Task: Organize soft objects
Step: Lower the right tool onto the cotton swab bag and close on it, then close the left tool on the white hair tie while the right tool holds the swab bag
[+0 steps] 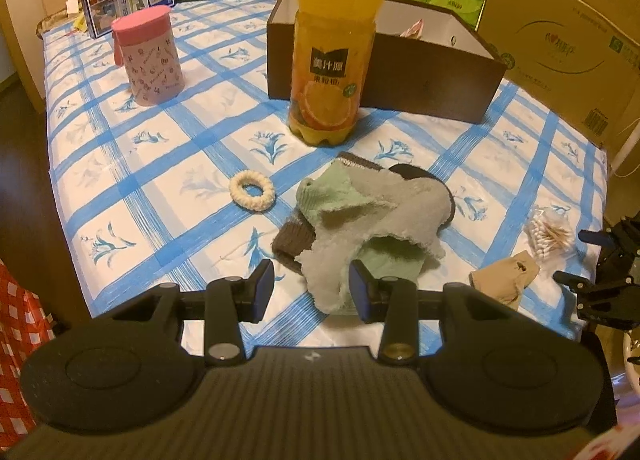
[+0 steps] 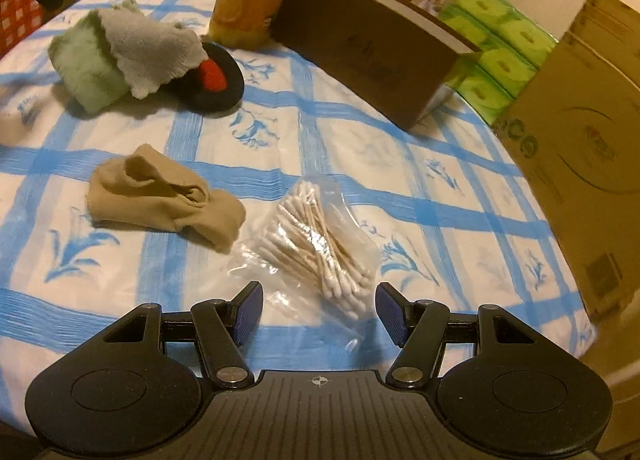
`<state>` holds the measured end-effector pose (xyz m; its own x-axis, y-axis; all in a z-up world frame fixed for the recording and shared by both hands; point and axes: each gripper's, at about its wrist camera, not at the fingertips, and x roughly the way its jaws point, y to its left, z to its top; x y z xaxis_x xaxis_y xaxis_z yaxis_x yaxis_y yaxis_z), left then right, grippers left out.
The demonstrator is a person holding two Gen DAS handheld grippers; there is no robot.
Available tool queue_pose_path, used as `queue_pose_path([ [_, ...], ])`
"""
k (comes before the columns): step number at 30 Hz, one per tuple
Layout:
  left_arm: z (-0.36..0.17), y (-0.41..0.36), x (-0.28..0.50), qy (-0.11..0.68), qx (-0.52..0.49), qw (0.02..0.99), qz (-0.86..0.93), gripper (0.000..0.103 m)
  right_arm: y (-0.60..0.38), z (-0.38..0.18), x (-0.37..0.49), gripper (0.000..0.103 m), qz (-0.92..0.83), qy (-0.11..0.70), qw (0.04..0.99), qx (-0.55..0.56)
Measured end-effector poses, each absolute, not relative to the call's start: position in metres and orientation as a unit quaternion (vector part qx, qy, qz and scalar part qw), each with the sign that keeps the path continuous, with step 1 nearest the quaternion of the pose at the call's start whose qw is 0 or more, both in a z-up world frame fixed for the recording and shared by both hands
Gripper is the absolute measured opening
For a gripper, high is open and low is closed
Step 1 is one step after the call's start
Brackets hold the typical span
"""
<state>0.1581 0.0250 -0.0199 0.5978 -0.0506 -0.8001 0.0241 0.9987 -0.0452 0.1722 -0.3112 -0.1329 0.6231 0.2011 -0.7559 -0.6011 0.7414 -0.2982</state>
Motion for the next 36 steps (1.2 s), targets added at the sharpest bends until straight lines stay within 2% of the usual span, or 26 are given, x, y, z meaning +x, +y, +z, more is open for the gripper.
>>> queue_pose_path([
  [13, -0.037, 0.032, 0.174, 0.461, -0.020, 0.887, -0.008, 0.038, -0.288, -0.131, 0.225, 0.064, 0.247, 0.349, 0.867, -0.257],
  [17, -0.039, 0.041, 0.180, 0.459, -0.022, 0.888, 0.001, 0.038, -0.280, -0.131, 0.236, 0.066, 0.252, 0.345, 0.862, -0.273],
  [22, -0.044, 0.051, 0.186, 0.461, -0.027, 0.887, 0.016, 0.038, -0.271, -0.131, 0.244, 0.072, 0.261, 0.332, 0.850, -0.314],
  [26, -0.050, 0.055, 0.190, 0.463, -0.026, 0.886, 0.018, 0.038, -0.268, -0.134, 0.254, 0.072, 0.277, 0.340, 0.841, -0.318],
  [27, -0.050, 0.055, 0.190, 0.462, -0.027, 0.886, 0.018, 0.038, -0.269, -0.133, 0.258, 0.071, 0.283, 0.346, 0.840, -0.307],
  [31, -0.057, 0.060, 0.197, 0.464, -0.032, 0.885, 0.018, 0.038, -0.271, -0.131, 0.264, 0.050, 0.295, 0.365, 0.842, -0.267],
  [36, -0.063, 0.063, 0.206, 0.463, -0.024, 0.886, 0.017, 0.038, -0.265, -0.129, 0.266, 0.032, 0.281, 0.365, 0.855, -0.239],
])
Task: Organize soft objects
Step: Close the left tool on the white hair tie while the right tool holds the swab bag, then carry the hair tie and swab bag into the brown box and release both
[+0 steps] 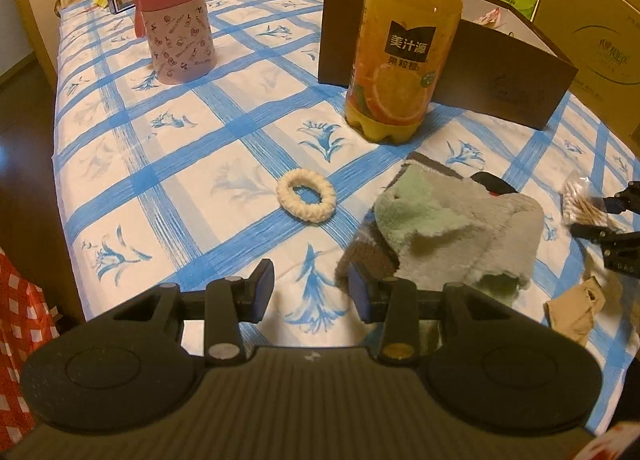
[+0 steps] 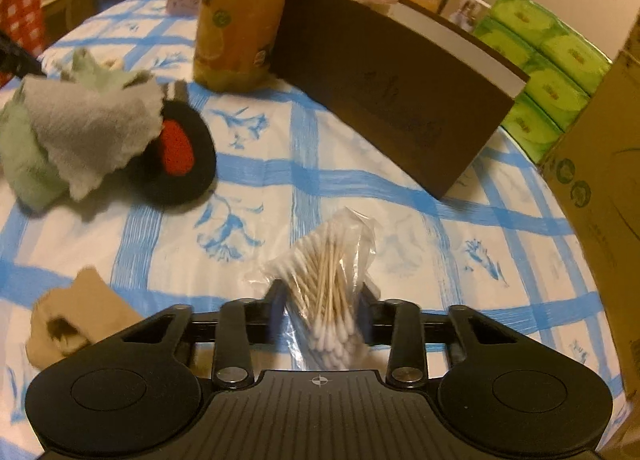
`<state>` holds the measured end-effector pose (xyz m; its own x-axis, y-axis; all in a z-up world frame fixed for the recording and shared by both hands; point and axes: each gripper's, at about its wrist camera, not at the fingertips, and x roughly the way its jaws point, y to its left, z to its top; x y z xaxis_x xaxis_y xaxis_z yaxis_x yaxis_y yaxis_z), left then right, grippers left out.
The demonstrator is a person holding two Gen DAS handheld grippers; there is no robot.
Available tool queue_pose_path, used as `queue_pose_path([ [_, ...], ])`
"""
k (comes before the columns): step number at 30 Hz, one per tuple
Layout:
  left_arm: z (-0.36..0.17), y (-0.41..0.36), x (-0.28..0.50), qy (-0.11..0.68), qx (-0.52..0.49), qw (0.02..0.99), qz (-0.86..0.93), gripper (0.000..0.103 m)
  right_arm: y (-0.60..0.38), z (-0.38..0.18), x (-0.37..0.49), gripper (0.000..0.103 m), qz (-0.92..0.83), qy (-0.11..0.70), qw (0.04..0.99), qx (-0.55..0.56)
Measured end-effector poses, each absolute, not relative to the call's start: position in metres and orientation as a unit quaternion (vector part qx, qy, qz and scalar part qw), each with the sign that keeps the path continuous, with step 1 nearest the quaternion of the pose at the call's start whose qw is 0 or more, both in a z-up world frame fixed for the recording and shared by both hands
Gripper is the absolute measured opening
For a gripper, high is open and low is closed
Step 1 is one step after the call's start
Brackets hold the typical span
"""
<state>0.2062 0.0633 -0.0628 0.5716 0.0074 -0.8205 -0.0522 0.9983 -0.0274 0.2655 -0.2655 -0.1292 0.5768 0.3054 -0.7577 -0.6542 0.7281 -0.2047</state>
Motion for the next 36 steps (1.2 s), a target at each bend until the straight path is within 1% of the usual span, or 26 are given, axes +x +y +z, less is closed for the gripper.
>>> queue_pose_path([
  [1, -0.064, 0.064, 0.208, 0.462, -0.023, 0.886, 0.016, 0.038, -0.264, -0.128, 0.266, 0.030, 0.274, 0.365, 0.859, -0.233],
  [3, -0.066, 0.065, 0.212, 0.460, -0.022, 0.888, 0.013, 0.038, -0.261, -0.125, 0.267, 0.029, 0.261, 0.363, 0.867, -0.219],
  [7, -0.069, 0.072, 0.222, 0.457, -0.032, 0.889, 0.007, 0.038, -0.259, -0.112, 0.270, 0.028, 0.231, 0.353, 0.891, -0.170],
  [10, -0.073, 0.075, 0.232, 0.453, -0.034, 0.891, 0.003, 0.038, -0.262, -0.101, 0.274, 0.028, 0.218, 0.359, 0.900, -0.115],
  [12, -0.076, 0.078, 0.241, 0.452, -0.035, 0.891, 0.001, 0.040, -0.265, -0.097, 0.277, 0.028, 0.212, 0.366, 0.902, -0.081],
  [14, -0.079, 0.081, 0.250, 0.455, -0.039, 0.889, 0.000, 0.045, -0.269, -0.094, 0.279, 0.028, 0.205, 0.369, 0.905, -0.054],
  [16, -0.082, 0.083, 0.260, 0.456, -0.044, 0.889, -0.004, 0.048, -0.274, -0.092, 0.282, 0.028, 0.197, 0.375, 0.906, -0.025],
  [22, -0.095, 0.081, 0.280, 0.461, -0.030, 0.887, -0.014, 0.049, -0.285, -0.095, 0.282, 0.028, 0.175, 0.388, 0.905, 0.016],
  [27, -0.105, 0.081, 0.287, 0.463, -0.016, 0.886, -0.014, 0.043, -0.292, -0.097, 0.284, 0.028, 0.167, 0.395, 0.903, 0.028],
  [30, -0.105, 0.079, 0.288, 0.459, 0.000, 0.888, -0.018, 0.033, -0.292, -0.095, 0.286, 0.028, 0.166, 0.393, 0.904, 0.030],
  [32, -0.105, 0.078, 0.288, 0.458, 0.006, 0.889, -0.022, 0.023, -0.291, -0.093, 0.288, 0.028, 0.167, 0.390, 0.905, 0.033],
  [33, -0.105, 0.078, 0.288, 0.457, 0.009, 0.889, -0.024, 0.020, -0.291, -0.092, 0.289, 0.028, 0.168, 0.388, 0.905, 0.035],
  [36, -0.104, 0.079, 0.289, 0.456, 0.014, 0.889, -0.032, 0.018, -0.288, -0.086, 0.291, 0.028, 0.176, 0.383, 0.906, 0.038],
])
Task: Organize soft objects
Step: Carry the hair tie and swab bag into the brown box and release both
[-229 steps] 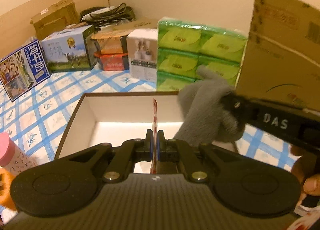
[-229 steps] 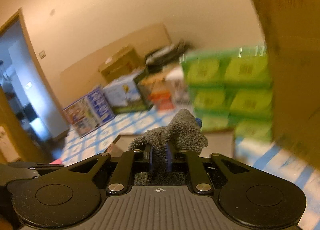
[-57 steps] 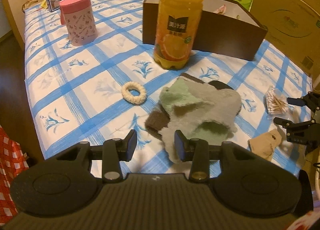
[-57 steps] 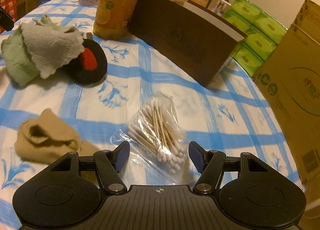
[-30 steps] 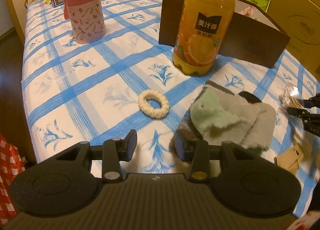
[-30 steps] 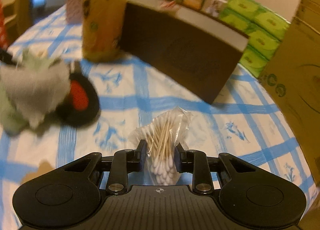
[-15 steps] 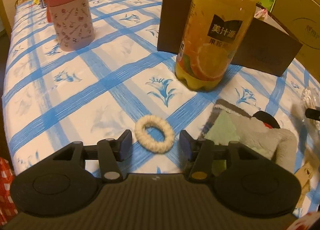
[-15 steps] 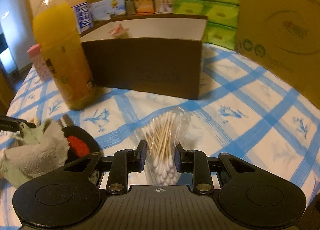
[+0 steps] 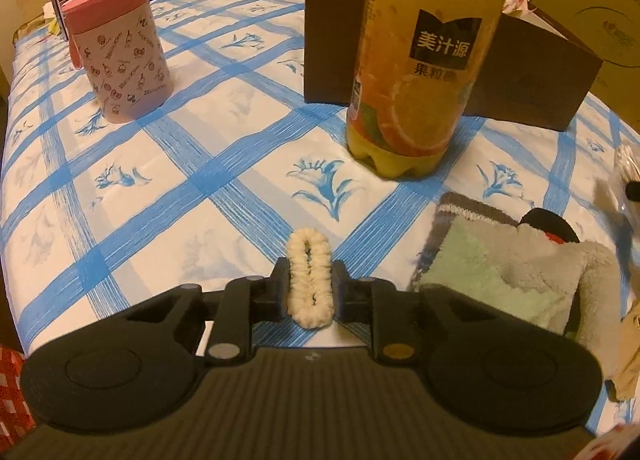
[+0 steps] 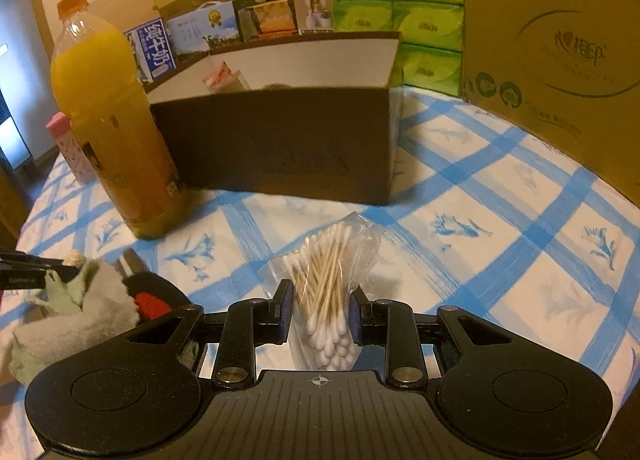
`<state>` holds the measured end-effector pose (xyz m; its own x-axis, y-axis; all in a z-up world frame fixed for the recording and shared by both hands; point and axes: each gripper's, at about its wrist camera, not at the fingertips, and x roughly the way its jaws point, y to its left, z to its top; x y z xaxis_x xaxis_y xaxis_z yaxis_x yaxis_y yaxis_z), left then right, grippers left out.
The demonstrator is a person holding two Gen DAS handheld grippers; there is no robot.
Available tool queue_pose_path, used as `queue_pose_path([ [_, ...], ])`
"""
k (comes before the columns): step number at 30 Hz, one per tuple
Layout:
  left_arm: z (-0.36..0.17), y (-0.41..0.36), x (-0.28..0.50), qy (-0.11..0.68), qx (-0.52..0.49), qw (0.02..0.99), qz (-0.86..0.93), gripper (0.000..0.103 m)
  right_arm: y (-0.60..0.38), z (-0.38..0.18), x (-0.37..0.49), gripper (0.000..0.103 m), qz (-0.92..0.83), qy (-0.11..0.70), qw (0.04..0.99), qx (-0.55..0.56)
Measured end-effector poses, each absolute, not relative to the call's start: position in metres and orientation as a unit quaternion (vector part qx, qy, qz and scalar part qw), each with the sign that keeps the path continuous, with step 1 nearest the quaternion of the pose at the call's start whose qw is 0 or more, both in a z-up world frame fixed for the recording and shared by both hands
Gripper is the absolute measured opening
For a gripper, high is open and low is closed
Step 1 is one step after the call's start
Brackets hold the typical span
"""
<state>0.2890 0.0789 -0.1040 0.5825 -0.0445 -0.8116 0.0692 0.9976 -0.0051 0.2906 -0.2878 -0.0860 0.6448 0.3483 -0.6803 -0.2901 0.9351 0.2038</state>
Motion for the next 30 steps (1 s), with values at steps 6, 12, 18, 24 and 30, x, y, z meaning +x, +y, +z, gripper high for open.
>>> queue_pose_path([
  [6, -0.091, 0.084, 0.286, 0.441, 0.015, 0.896, -0.039, 0.017, -0.280, -0.066, 0.297, 0.028, 0.200, 0.364, 0.908, 0.041],
  [12, -0.051, 0.098, 0.288, 0.402, 0.018, 0.914, -0.041, 0.017, -0.267, -0.035, 0.309, 0.028, 0.234, 0.332, 0.913, 0.033],
  [18, -0.012, 0.107, 0.308, 0.369, 0.021, 0.927, -0.054, 0.017, -0.243, -0.006, 0.331, 0.028, 0.271, 0.300, 0.914, 0.027],
  [24, 0.022, 0.104, 0.343, 0.332, 0.020, 0.940, -0.080, 0.017, -0.217, 0.018, 0.364, 0.028, 0.297, 0.270, 0.915, 0.032],
  [30, 0.045, 0.109, 0.401, 0.311, 0.001, 0.944, -0.106, 0.017, -0.191, 0.034, 0.420, 0.028, 0.314, 0.256, 0.914, 0.030],
])
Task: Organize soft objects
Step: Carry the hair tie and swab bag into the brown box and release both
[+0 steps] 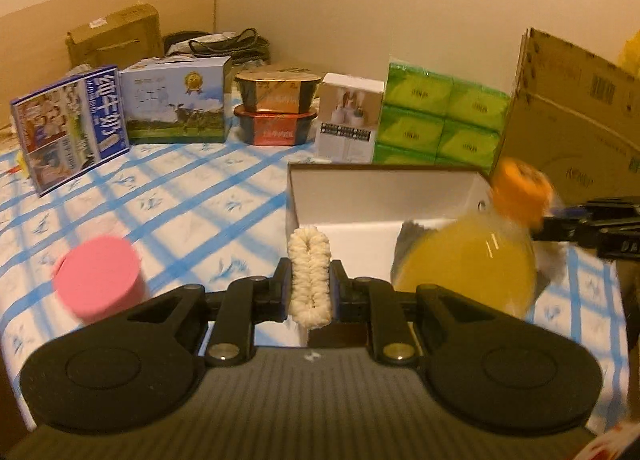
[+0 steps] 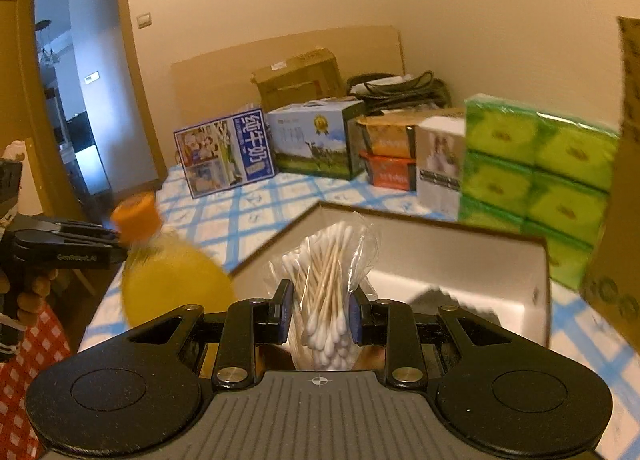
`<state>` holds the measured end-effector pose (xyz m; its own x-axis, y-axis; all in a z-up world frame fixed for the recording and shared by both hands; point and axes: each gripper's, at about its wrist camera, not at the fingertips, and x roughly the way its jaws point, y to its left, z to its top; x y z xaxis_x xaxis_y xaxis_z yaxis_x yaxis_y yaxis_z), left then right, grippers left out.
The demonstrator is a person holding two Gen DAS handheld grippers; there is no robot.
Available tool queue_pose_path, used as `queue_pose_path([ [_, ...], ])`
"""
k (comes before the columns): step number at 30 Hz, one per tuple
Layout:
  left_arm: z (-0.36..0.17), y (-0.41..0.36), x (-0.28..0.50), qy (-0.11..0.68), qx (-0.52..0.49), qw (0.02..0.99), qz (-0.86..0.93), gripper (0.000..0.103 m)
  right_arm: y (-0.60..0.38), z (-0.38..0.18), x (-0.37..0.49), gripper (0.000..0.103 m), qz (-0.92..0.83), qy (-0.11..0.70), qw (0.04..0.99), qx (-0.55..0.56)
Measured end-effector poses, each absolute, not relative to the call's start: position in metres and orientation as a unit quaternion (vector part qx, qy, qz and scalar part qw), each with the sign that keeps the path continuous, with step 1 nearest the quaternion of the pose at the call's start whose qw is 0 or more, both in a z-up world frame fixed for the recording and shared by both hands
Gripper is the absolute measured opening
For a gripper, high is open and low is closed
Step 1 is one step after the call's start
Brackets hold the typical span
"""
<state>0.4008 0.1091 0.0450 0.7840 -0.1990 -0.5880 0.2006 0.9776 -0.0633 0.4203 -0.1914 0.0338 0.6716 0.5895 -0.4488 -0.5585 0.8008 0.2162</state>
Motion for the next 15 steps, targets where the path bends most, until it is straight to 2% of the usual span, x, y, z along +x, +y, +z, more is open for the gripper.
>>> queue_pose_path([
  [7, 0.047, 0.102, 0.476, 0.322, 0.003, 0.936, -0.139, 0.018, -0.164, 0.024, 0.491, 0.028, 0.313, 0.281, 0.907, -0.003],
  [15, 0.018, 0.076, 0.534, 0.365, 0.027, 0.913, -0.178, 0.018, -0.146, -0.005, 0.551, 0.028, 0.303, 0.338, 0.891, -0.007],
])
